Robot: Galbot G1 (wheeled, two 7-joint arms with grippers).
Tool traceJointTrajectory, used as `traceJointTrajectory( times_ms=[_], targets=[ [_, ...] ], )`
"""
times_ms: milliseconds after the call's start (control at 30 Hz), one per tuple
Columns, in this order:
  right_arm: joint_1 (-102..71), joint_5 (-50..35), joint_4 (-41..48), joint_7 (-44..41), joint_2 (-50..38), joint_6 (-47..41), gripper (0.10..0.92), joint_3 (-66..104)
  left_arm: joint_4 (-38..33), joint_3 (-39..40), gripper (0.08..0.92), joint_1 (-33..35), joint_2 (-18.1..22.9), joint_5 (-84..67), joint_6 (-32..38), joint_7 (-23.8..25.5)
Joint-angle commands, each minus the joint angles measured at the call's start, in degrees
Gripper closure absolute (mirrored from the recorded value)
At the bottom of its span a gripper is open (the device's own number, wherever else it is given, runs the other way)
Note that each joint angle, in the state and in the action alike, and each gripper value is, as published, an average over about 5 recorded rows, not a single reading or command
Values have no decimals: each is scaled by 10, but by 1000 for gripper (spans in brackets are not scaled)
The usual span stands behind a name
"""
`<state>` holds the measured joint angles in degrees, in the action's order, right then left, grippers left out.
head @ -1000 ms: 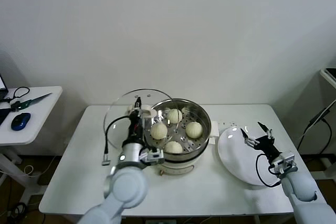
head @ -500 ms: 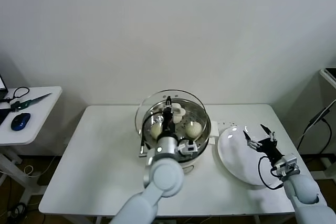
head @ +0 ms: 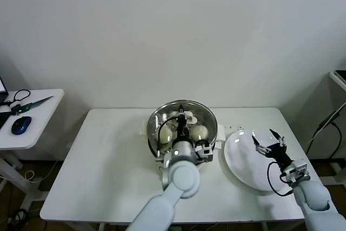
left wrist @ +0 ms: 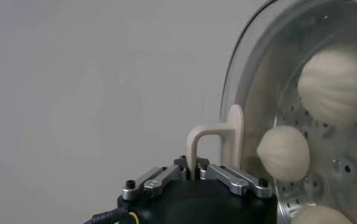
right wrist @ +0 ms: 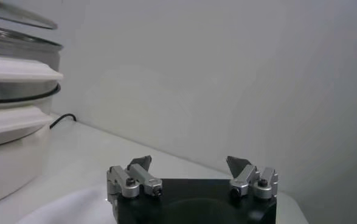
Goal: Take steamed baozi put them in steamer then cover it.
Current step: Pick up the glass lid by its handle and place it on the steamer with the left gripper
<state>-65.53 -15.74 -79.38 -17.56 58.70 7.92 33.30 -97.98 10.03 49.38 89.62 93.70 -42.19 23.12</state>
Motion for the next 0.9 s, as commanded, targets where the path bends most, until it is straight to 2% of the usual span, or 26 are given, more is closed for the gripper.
traceJointTrajectory(
  times_ms=[33, 900],
  targets=[
    [0, 3, 1, -1, 2, 1, 203, 1, 36, -9, 847, -5, 17, 7, -28, -4],
    [-1, 14, 6, -6, 7, 6, 203, 6, 49, -6, 847, -2, 15, -10, -28, -43]
  ],
)
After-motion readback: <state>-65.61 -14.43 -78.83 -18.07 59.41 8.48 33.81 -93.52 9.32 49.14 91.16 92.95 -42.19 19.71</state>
